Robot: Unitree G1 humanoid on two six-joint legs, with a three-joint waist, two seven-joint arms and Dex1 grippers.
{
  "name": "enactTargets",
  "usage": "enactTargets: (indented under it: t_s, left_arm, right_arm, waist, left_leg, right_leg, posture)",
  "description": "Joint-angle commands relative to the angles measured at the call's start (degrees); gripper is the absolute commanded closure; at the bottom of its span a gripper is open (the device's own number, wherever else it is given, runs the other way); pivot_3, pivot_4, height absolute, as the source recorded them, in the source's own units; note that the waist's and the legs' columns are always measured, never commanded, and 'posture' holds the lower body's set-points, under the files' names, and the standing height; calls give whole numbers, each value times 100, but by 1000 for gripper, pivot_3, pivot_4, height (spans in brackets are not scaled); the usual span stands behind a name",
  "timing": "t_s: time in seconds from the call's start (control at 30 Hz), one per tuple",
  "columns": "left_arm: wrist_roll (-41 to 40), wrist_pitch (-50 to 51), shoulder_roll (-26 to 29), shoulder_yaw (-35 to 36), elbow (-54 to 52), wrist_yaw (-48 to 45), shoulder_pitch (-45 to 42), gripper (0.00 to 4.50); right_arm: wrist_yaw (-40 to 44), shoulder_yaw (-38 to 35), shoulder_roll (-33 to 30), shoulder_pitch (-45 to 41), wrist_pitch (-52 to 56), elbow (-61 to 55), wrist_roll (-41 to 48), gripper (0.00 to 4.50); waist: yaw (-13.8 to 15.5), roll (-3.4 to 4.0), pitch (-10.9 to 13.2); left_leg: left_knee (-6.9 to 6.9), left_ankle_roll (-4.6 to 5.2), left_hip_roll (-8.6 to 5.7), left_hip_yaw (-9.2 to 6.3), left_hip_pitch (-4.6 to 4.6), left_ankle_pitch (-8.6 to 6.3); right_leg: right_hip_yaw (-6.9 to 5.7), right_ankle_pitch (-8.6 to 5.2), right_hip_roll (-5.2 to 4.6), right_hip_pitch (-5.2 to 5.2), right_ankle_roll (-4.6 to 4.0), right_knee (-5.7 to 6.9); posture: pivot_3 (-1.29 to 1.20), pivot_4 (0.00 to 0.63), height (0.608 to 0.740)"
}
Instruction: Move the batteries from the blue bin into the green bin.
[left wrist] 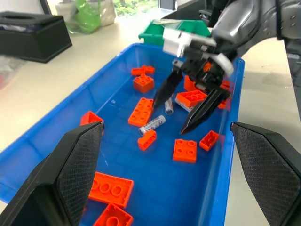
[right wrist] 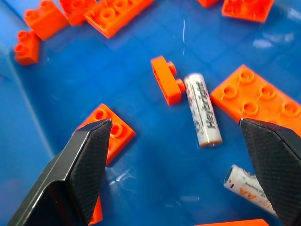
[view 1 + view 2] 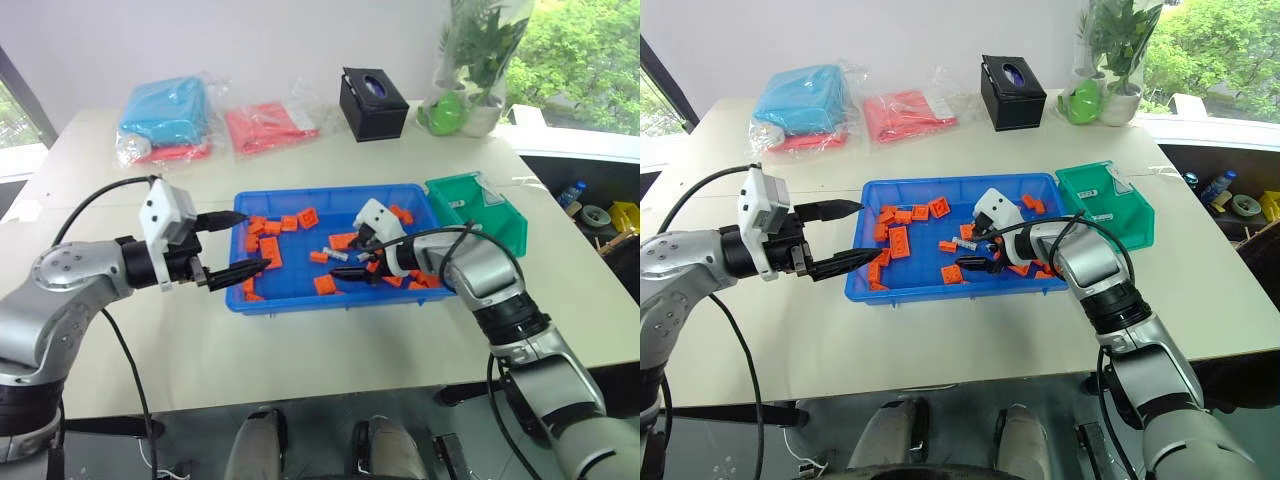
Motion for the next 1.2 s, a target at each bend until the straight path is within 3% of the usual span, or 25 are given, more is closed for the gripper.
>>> enactTargets:
  t_s: [0.03,0.23,0.33,0.53,0.8,1.0,1.2]
  left_arm:
    - [-68,-18,71,223,-175,30,35,0]
    - [-73,-3,74,250,-214,60,54,0]
    - [-72,4,76,247,-207,70,14,0]
    - [-71,-5,95,262,-136,41,-59,0]
    - [-1,-91,41,169,-18,-18,-123,0]
    - [65,-168,-50,33,72,-53,-195,0]
    - [128,-204,-133,-91,177,-123,-341,0]
  right_arm:
    - [-109,-68,182,-193,-192,287,-112,66]
    - [-265,-41,514,-300,-662,1080,-409,66]
    - [-290,-46,631,-373,-847,1338,-513,1333]
    - [-251,-169,639,-361,-788,1088,-488,4318]
    - [-780,-1609,131,-728,280,48,76,4427]
    - [-1338,-2491,-778,-862,237,681,-78,4427]
    - [-1662,-2695,-1319,-666,-135,1450,-315,4427]
  waist:
    - [-3,-1,0]
    - [-5,-2,-2]
    - [-2,-4,-2]
    - [-4,-3,-2]
    - [12,2,1]
    - [9,-3,-2]
    - [-8,2,1]
  left_leg:
    - [0,0,0,0,0,0]
    - [1,0,0,0,2,0]
    - [3,-1,0,0,3,0]
    - [4,-1,1,-1,3,0]
    - [8,-1,0,-2,-3,0]
    - [9,-15,-2,-2,-3,-9]
    - [5,0,-1,5,-2,-1]
  right_leg:
    - [0,0,0,0,0,0]
    - [0,0,1,1,0,2]
    - [0,0,2,2,0,5]
    - [0,0,2,2,0,6]
    - [0,1,1,1,0,7]
    - [0,0,0,4,-1,0]
    - [0,0,0,1,0,1]
  posture:
    - [0,150,651]
    - [0,150,651]
    - [0,150,651]
    - [0,150,651]
    - [0,150,651]
    - [0,150,651]
    - [0,150,651]
